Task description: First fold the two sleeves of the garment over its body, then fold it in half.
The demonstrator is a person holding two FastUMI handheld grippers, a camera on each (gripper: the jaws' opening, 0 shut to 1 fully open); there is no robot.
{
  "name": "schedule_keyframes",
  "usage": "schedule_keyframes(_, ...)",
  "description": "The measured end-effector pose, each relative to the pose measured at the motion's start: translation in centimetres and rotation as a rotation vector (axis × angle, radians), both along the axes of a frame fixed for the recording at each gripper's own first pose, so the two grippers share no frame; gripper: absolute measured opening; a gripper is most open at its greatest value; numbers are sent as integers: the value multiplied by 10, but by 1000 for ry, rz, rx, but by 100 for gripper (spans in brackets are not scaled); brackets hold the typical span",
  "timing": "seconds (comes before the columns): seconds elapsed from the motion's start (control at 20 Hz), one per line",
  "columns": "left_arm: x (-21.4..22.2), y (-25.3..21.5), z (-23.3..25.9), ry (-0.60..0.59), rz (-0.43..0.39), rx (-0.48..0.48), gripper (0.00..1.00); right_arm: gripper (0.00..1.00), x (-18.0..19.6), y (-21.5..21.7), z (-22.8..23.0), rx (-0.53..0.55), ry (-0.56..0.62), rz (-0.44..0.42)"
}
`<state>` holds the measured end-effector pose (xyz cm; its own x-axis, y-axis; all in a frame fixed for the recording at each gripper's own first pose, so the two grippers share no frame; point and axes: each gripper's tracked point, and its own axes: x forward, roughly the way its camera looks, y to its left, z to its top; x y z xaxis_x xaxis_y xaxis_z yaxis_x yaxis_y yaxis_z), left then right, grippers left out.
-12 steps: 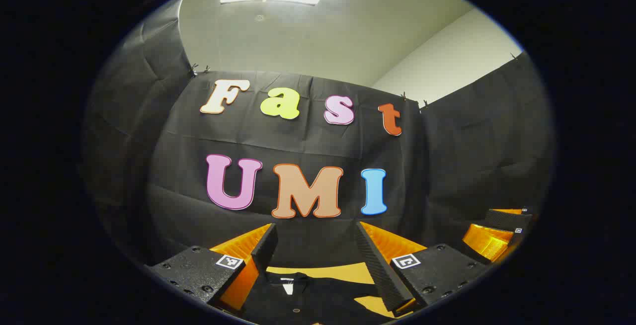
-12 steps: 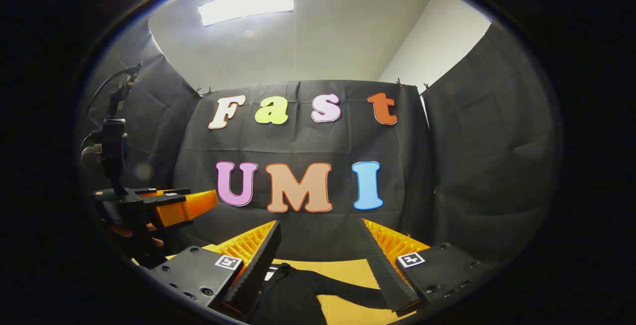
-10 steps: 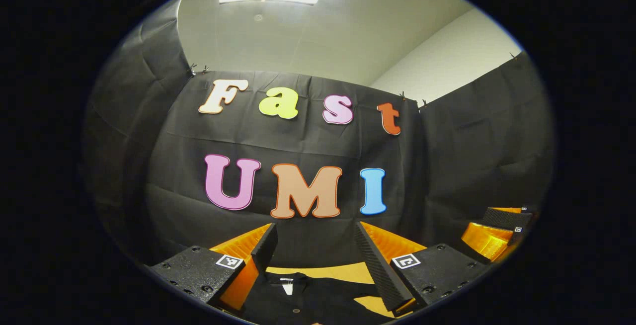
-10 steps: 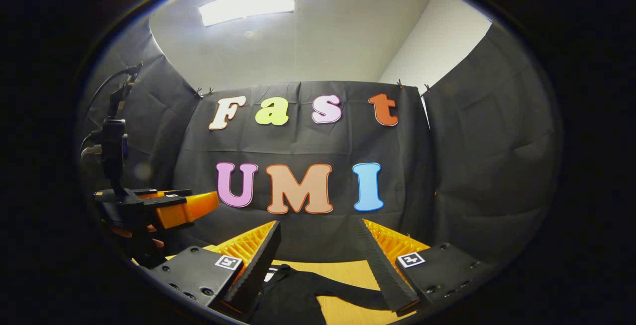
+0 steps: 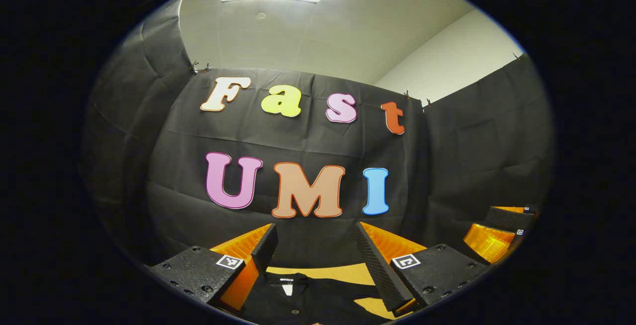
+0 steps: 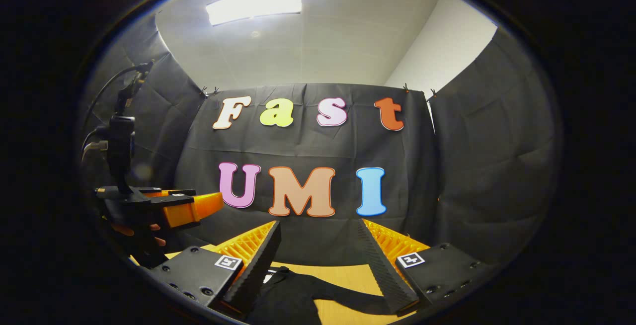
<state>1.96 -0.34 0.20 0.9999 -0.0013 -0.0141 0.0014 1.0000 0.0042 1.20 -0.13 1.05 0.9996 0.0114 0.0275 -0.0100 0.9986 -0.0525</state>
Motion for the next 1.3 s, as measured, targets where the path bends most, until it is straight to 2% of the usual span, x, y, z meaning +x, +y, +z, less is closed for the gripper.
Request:
schedule_keyframes(0.15,9,-3,13,-18,-9,33,92,98,-4,-4,8,6,-19,-5)
schedule_keyframes(0.6,2,-24,11,-6,-17,-15,92,98,-16,-24,7,9,-18,-47)
schedule_keyframes(1.0,-19,1,-6,27,42,-16,92,98,-16,-26,1,34,-19,-59)
schedule_keyframes(1.3,-29,27,-6,18,84,-5,92,98,-10,-35,8,46,-64,-87)
